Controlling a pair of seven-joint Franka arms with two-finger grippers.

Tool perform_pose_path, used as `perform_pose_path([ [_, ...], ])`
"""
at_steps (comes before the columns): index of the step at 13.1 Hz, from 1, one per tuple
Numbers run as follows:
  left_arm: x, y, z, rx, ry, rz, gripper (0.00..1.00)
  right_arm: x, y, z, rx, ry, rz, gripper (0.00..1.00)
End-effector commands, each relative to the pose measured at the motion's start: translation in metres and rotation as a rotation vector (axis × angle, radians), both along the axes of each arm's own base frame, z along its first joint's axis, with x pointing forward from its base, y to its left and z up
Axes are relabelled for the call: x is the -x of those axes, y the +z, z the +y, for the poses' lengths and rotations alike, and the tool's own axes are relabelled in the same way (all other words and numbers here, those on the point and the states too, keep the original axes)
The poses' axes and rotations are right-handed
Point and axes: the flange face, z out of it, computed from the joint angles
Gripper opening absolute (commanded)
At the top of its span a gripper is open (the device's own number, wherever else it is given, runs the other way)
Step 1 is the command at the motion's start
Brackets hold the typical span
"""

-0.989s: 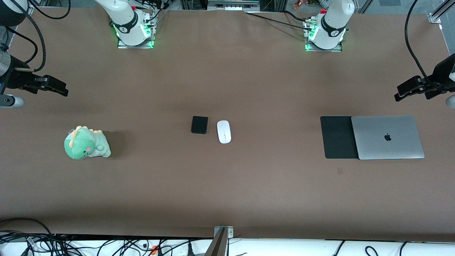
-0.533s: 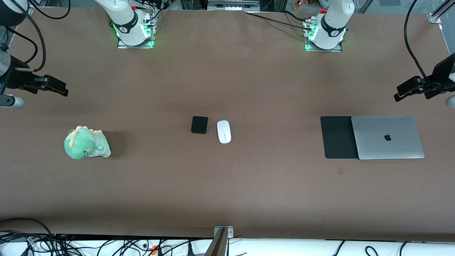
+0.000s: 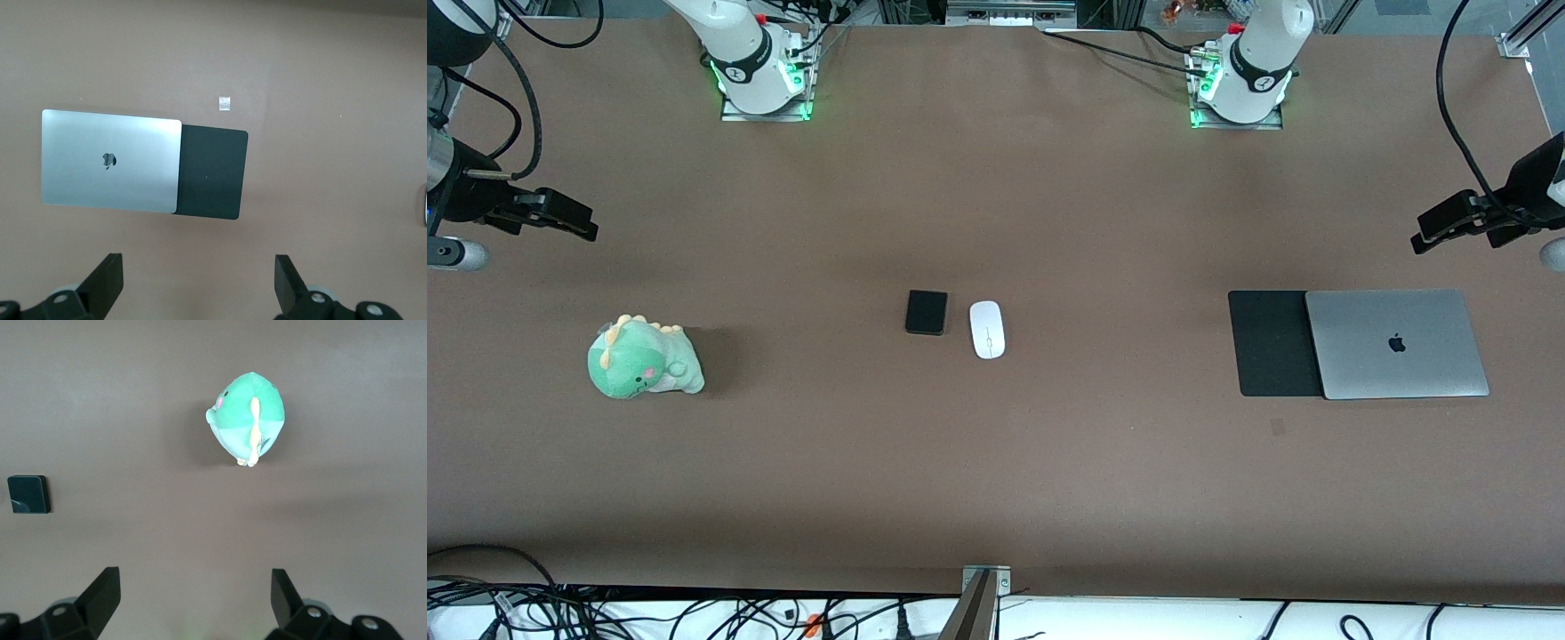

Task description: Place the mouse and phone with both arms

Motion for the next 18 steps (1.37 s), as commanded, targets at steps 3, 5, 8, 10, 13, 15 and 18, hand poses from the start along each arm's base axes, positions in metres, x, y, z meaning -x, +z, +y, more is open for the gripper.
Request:
perform_pose_path([
  [3,0.000,0.010,0.000,-0.013,0.007,-0.005,1.00,-0.002,0.005,0.000,-0.001,0.006,0.005,1.00],
  [5,0.001,0.010,0.000,-0.013,0.007,-0.003,1.00,-0.002,0.004,-0.001,-0.001,0.005,0.006,1.00],
  [8,0.001,0.010,0.000,-0.011,0.009,-0.003,1.00,-0.003,0.003,-0.001,-0.001,0.005,0.008,1.00],
  [10,0.002,0.010,0.000,-0.011,-0.002,0.001,1.00,-0.003,0.003,-0.001,-0.001,0.006,0.008,1.00],
  [13,0.002,0.009,-0.002,-0.010,-0.014,0.007,1.00,-0.002,0.004,-0.002,-0.001,0.005,0.006,1.00],
  [15,0.002,0.004,-0.008,-0.018,-0.025,0.016,1.00,-0.002,0.004,-0.001,-0.001,0.006,0.008,1.00],
  [18,0.001,-0.001,-0.014,-0.019,-0.022,0.027,1.00,-0.001,0.004,-0.002,-0.001,0.005,0.009,1.00],
])
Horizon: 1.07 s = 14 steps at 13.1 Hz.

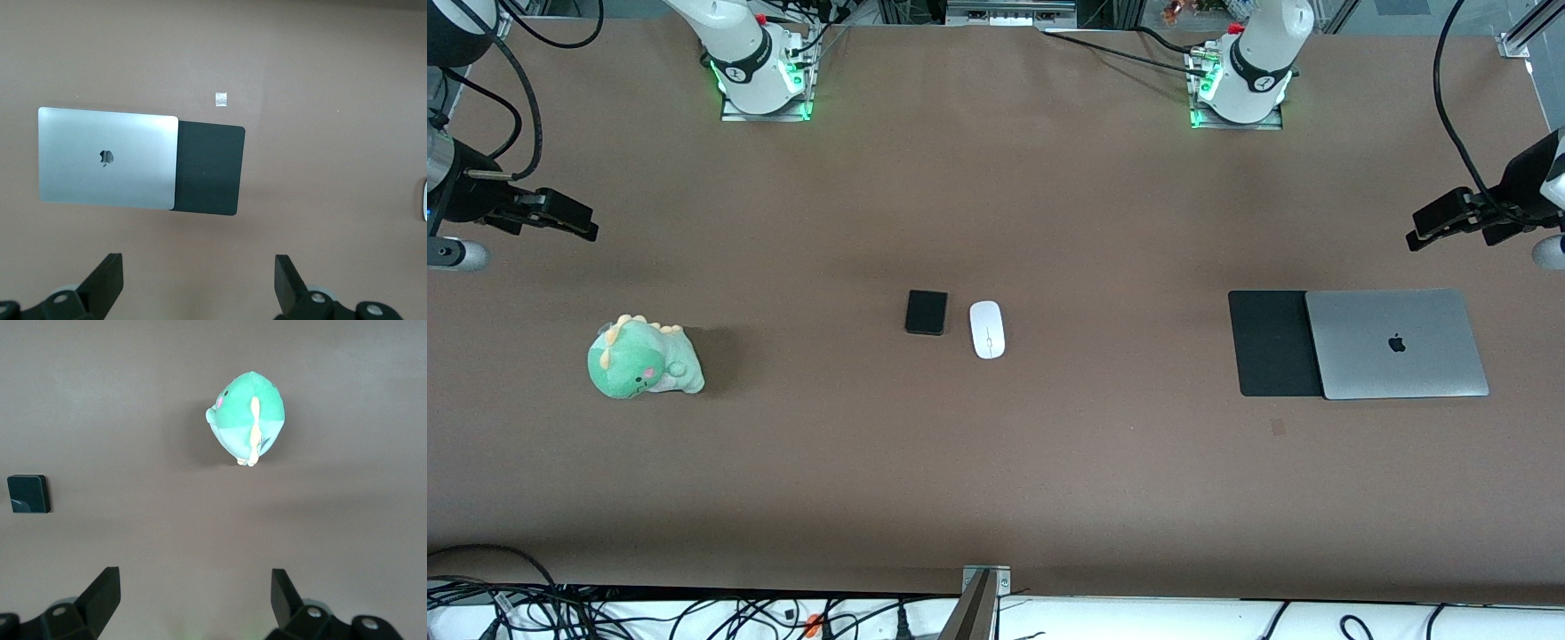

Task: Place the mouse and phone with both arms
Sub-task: 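Move the left gripper over the white mouse and lower it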

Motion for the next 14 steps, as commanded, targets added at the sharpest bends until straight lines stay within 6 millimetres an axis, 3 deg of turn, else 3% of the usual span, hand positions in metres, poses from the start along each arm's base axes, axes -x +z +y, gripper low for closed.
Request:
perform_pose_path([
  [1,0.000,-0.006,-0.009,-0.020,-0.012,0.020,1.00,-0.002,0.005,-0.001,-0.001,0.007,0.006,1.00],
  [4,-0.008,-0.032,-0.042,-0.005,-0.065,0.053,1.00,-0.002,0.004,-0.001,-0.001,0.007,0.008,1.00],
  [7,-0.026,-0.067,-0.095,0.051,-0.028,0.049,1.00,-0.002,0.004,-0.002,-0.001,0.005,0.008,1.00],
  [11,-0.044,-0.137,-0.213,0.108,0.058,0.040,1.00,-0.002,0.005,-0.001,0.000,0.008,0.005,1.00],
  [14,-0.034,-0.179,-0.299,0.136,0.105,0.034,1.00,-0.002,0.005,0.000,0.000,0.010,0.003,1.00],
])
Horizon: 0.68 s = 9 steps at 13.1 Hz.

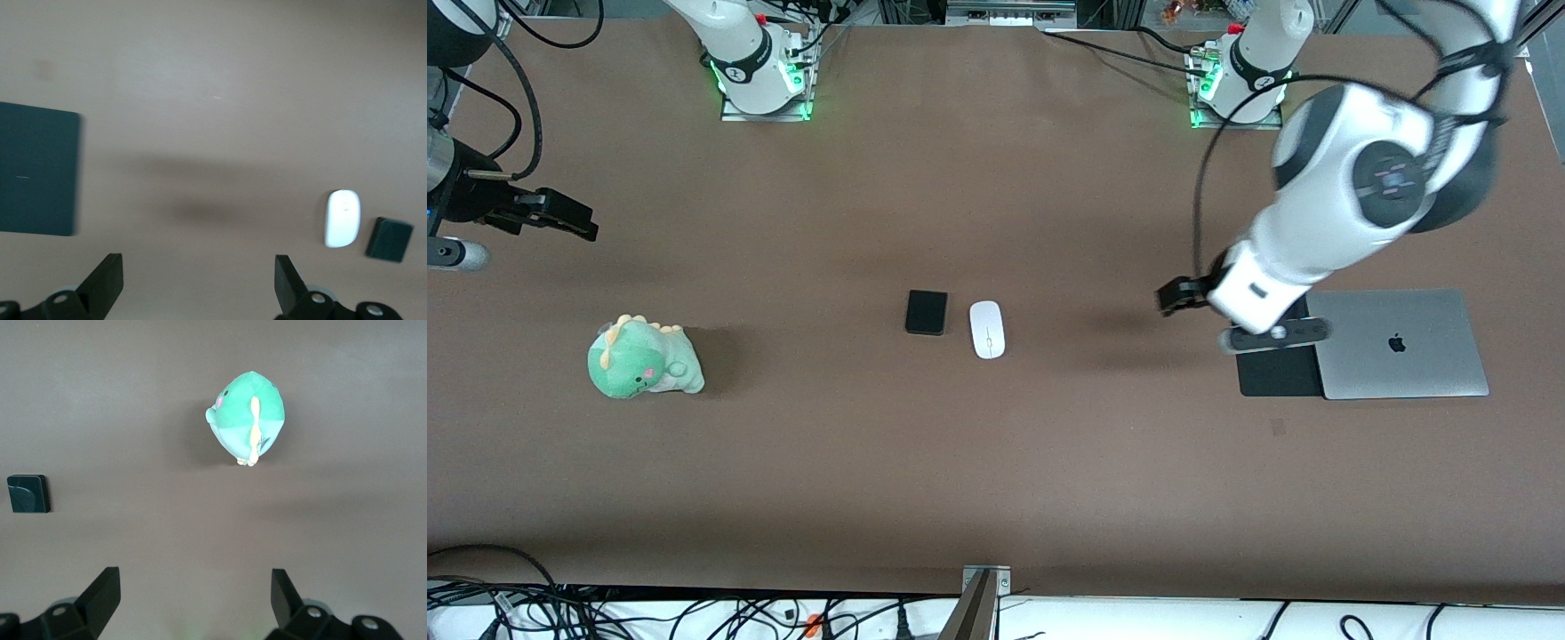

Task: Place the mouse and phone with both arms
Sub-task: 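Move the left gripper over the white mouse and lower it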

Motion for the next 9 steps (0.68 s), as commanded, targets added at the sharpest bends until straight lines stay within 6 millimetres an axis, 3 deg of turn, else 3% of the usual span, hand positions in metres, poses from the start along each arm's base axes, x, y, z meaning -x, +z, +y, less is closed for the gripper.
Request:
perform_pose_path([
  [1,0.010,-0.032,-0.066,0.020,0.057,0.002,1.00,-0.002,0.005,0.000,0.000,0.010,0.004,1.00],
  [5,0.045,-0.109,-0.169,0.004,0.117,-0.003,1.00,-0.002,0.005,0.000,0.000,0.010,0.006,1.00],
  [7,0.067,-0.150,-0.203,-0.049,0.121,-0.007,1.00,-0.002,0.005,-0.001,0.000,0.008,0.004,1.00],
  [9,0.079,-0.171,-0.234,-0.068,0.118,-0.013,1.00,-0.003,0.005,-0.002,0.000,0.007,-0.002,1.00],
])
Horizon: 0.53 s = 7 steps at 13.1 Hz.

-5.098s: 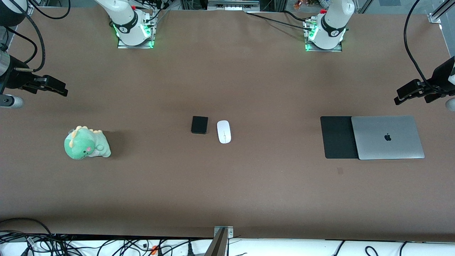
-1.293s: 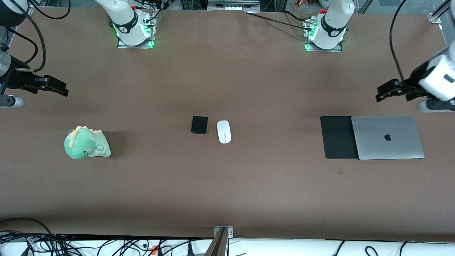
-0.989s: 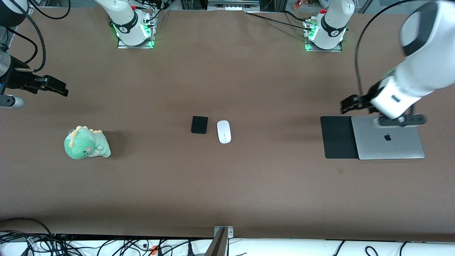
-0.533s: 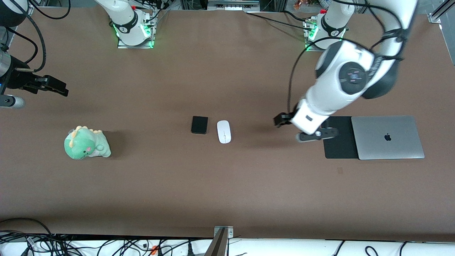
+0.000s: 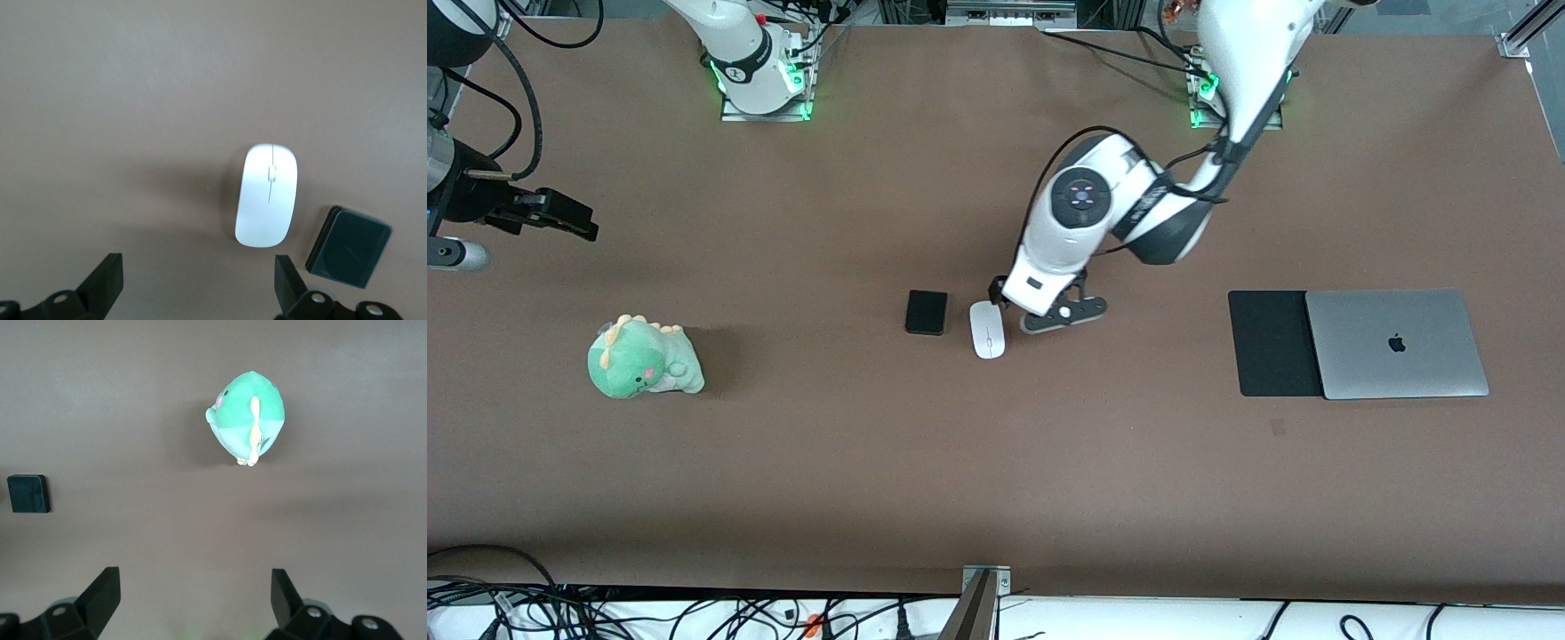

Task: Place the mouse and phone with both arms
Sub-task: 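Move the left gripper over the white mouse and lower it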

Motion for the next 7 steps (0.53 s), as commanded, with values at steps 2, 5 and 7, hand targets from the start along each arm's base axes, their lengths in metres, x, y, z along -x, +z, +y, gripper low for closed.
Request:
perform_pose_path([
  [2,0.003,-0.037,-0.040,-0.048,0.014,-0.027,1.00,-0.003,0.005,-0.003,-0.001,0.004,-0.002,1.00],
  [5,-0.004,-0.064,-0.062,-0.079,0.075,-0.062,1.00,-0.003,0.005,-0.004,-0.001,0.002,-0.002,1.00],
  [7,-0.010,-0.081,-0.069,-0.090,0.129,-0.075,1.00,-0.003,0.004,-0.004,-0.001,0.002,0.000,1.00],
])
